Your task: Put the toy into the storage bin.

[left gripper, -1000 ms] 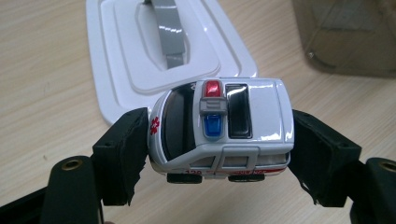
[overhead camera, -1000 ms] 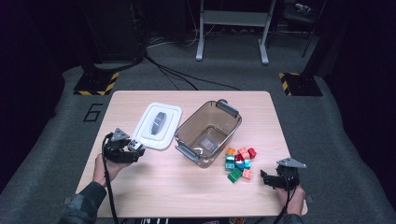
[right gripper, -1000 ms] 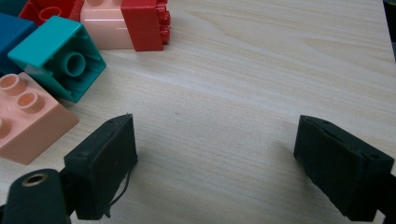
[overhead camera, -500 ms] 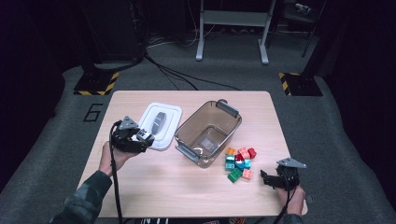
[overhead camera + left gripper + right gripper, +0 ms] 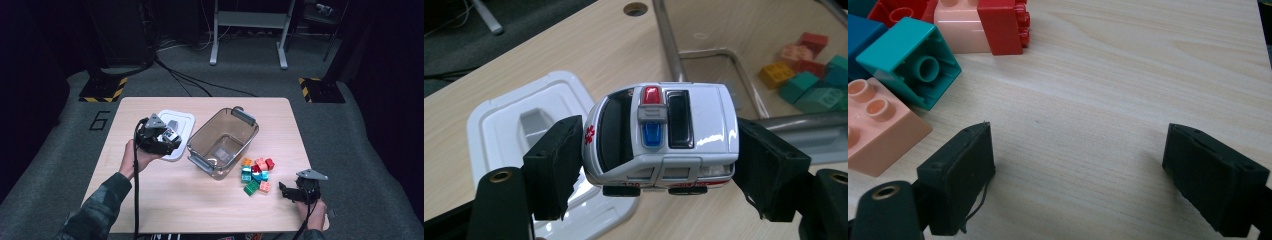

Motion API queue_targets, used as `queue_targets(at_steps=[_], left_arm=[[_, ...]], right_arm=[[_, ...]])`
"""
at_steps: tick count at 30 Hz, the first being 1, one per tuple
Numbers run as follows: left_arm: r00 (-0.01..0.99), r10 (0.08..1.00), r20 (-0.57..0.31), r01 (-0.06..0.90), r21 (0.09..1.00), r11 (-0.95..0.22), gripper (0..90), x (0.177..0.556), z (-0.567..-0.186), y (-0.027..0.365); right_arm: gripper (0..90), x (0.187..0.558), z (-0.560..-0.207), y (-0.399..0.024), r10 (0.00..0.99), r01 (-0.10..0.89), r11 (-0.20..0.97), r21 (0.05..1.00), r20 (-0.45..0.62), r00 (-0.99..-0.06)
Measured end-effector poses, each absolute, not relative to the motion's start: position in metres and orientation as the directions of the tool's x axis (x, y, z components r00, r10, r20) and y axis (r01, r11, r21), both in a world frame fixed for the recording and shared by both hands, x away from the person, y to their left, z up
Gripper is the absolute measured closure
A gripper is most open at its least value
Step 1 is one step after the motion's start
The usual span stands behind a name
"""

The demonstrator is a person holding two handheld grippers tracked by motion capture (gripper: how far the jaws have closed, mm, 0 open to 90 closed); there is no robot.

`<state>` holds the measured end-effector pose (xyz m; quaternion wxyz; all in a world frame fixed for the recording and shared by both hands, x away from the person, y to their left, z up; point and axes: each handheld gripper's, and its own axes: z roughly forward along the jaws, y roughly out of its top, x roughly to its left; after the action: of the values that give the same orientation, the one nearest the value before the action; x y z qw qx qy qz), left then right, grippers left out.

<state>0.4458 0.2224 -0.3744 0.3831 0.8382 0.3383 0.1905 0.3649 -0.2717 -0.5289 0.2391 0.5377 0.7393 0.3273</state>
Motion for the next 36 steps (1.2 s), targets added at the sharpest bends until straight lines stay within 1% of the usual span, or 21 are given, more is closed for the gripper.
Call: queue_targets(at_steps=[10,15,26,35,36], left_arm=[[0.753,0.657,0.050,0.402,0.755,-0.518,25.5,0.455,-0.377,0.183],[0.766,0.641,0.056,0.393,0.748,-0.535,25.5,0.457,-0.379,0.173],[0.783,0.621,0.047,0.399,0.727,-0.558,25.5,0.459,-0.387,0.159],[0.792,0.608,0.055,0.395,0.713,-0.579,25.5,0.462,-0.392,0.152],[0.788,0.612,0.072,0.388,0.713,-0.584,25.4,0.462,-0.392,0.151]], right_arm=[[12.3,0.365,-0.529,-0.272,0.952,0.639,0.206,0.741,0.000,-0.307],[12.4,0.365,-0.529,-0.272,0.950,0.637,0.211,0.742,-0.003,-0.311],[12.5,0.365,-0.529,-0.272,0.951,0.638,0.209,0.741,-0.002,-0.310],[12.5,0.365,-0.529,-0.272,0.951,0.638,0.209,0.741,-0.001,-0.310],[12.6,0.365,-0.529,-0.272,0.951,0.640,0.206,0.740,0.001,-0.308]])
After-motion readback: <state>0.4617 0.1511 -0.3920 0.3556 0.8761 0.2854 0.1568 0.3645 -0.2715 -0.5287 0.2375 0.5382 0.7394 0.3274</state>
